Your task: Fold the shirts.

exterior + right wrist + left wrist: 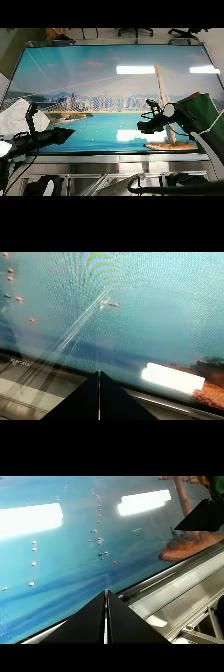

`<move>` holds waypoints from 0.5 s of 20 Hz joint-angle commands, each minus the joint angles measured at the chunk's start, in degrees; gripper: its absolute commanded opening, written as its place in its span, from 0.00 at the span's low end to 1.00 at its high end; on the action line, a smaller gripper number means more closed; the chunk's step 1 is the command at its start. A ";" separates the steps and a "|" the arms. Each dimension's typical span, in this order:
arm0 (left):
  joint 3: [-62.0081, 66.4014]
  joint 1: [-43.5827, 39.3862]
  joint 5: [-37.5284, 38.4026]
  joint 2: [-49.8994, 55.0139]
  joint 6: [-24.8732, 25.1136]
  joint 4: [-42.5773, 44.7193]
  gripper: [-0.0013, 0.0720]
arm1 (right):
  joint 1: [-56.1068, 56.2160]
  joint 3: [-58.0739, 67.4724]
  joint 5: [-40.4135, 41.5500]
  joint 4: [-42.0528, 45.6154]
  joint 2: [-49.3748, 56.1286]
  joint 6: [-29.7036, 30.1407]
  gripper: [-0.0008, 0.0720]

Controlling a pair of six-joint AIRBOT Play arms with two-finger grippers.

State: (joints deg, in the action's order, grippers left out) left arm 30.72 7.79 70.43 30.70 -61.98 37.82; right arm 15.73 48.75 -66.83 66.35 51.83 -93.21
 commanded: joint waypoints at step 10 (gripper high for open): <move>1.88 0.00 -1.11 -0.07 -2.67 9.79 0.04 | 0.07 -0.02 -0.04 -0.02 -0.04 0.02 0.03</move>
State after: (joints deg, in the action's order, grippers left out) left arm 31.20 7.79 70.30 30.68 -62.08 39.90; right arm 15.73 48.75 -66.96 66.35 51.83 -93.19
